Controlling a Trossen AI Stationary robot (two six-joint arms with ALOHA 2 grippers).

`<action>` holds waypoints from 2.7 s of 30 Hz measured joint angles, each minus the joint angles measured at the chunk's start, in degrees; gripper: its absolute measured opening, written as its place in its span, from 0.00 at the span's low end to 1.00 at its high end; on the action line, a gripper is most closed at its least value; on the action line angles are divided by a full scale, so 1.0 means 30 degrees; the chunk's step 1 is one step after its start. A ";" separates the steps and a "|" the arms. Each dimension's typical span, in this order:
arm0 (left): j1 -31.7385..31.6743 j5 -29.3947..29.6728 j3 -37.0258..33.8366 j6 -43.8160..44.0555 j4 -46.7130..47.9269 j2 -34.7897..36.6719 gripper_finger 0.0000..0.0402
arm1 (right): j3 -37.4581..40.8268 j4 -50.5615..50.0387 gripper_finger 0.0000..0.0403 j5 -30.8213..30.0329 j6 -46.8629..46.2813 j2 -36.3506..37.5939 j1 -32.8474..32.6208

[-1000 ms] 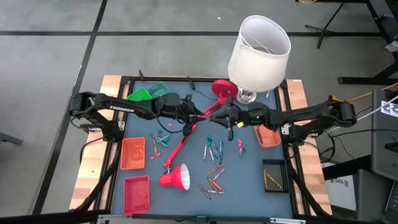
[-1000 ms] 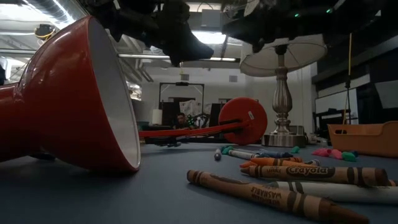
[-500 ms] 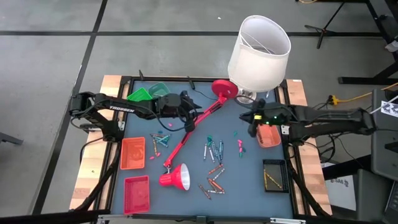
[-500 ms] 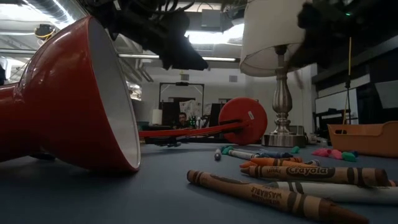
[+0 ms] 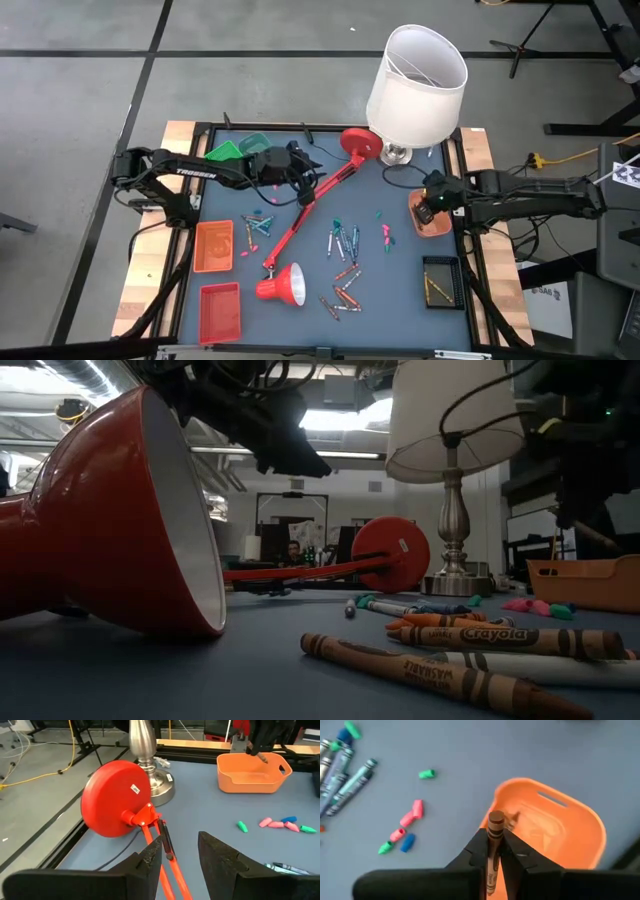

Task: Sort crayons
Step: Put the brown crayon into the right orange bin, then put the green crayon into the green bin

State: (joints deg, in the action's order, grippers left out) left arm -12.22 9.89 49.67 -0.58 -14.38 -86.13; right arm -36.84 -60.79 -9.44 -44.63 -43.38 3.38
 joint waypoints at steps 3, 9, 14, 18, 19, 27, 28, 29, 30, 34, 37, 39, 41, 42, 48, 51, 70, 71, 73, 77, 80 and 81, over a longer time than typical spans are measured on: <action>-0.0325 -0.0007 0.0000 0.0002 0.0002 0.0000 0.28 | 0.0000 -0.0266 0.07 0.0003 -0.0054 -0.0015 0.0007; -0.1336 -0.0015 -0.0007 0.0113 0.0000 0.0000 0.28 | 0.0000 -0.0249 0.07 0.0003 -0.0046 -0.0007 0.0007; -0.2278 -0.0055 -0.0007 0.0377 0.0316 0.0000 0.28 | 0.0000 -0.0248 0.07 0.0003 -0.0046 -0.0015 0.0007; -0.3026 -0.0636 0.0865 0.0663 0.2628 0.0000 0.28 | 0.0000 -0.0242 0.08 0.0010 -0.0040 -0.0015 0.0007; -0.3150 -0.0634 0.1330 0.0663 0.3517 0.0000 0.28 | 0.0000 -0.0242 0.08 0.0010 -0.0039 -0.0015 0.0007; -0.4113 -0.0568 0.4884 0.0525 1.0164 0.0000 0.28 | 0.0000 -0.0235 0.22 0.0010 -0.0032 -0.0015 0.0007; -0.4229 -0.0607 0.5080 0.0532 1.0823 0.0007 0.28 | 0.0000 -0.0228 0.24 0.0011 -0.0032 -0.0015 0.0007; -0.4353 -0.0732 0.5177 0.0591 1.1390 0.0000 0.28 | 0.0000 -0.0229 0.27 0.0015 -0.0032 -0.0015 0.0007; -0.4482 -0.0974 0.5235 0.0700 1.1861 0.0000 0.28 | 0.0000 -0.0230 0.29 0.0017 -0.0027 -0.0015 0.0007; -0.4836 -0.2067 0.5068 0.1669 1.2745 -0.0110 0.28 | 0.0000 -0.0227 0.35 0.0011 -0.0025 -0.0015 0.0007; -0.4850 -0.2503 0.5013 0.2419 1.3765 -0.0625 0.28 | 0.0000 -0.0204 0.36 0.0017 -0.0025 -0.0015 0.0007; -0.4769 -0.2892 0.5013 0.2815 1.3975 -0.1090 0.28 | 0.0000 -0.0191 0.36 0.0012 -0.0025 -0.0015 0.0007; -0.4642 -0.3140 0.5013 0.3268 1.4466 -0.1681 0.28 | 0.0000 -0.0152 0.36 0.0017 -0.0017 -0.0003 0.0003; -0.4566 -0.3193 0.5013 0.3518 1.4460 -0.2004 0.28 | 0.0000 -0.0110 0.36 0.0011 -0.0017 -0.0007 0.0007; -0.4204 -0.3215 0.4998 0.4716 1.4853 -0.3819 0.28 | 0.0000 -0.0074 0.36 0.0017 -0.0017 -0.0007 0.0000; -0.4054 -0.3440 0.4998 0.5198 1.4970 -0.4541 0.28 | 0.0000 -0.0074 0.36 0.0015 -0.0017 -0.0012 0.0000; -0.3522 -0.3504 0.4998 0.7723 1.5308 -0.6010 0.28 | 0.0000 -0.0074 0.35 0.0010 -0.0017 -0.0007 0.0000; -0.3494 -0.3519 0.4998 0.7756 1.5289 -0.6081 0.28 | 0.0000 -0.0074 0.35 0.0010 -0.0017 -0.0007 0.0000; -0.3476 -0.3539 0.4998 0.8147 1.5282 -0.6311 0.28 | 0.0000 -0.0074 0.35 0.0010 -0.0017 -0.0007 0.0000; -0.3365 -0.3628 0.4998 0.8163 1.5173 -0.6897 0.28 | 0.0000 -0.0067 0.35 0.0010 -0.0010 -0.0007 0.0000; -0.3354 -0.3607 0.4998 0.8174 1.5133 -0.7122 0.28 | 0.0000 -0.0074 0.35 0.0010 -0.0010 -0.0007 0.0000; -0.3354 -0.3607 0.4998 0.8174 1.5087 -0.7182 0.28 | 0.0000 -0.0074 0.35 0.0010 -0.0010 -0.0007 0.0000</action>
State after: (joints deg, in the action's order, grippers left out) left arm -22.28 -0.93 64.66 23.94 30.88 -107.67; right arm -36.84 -61.01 -9.41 -44.66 -43.40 3.38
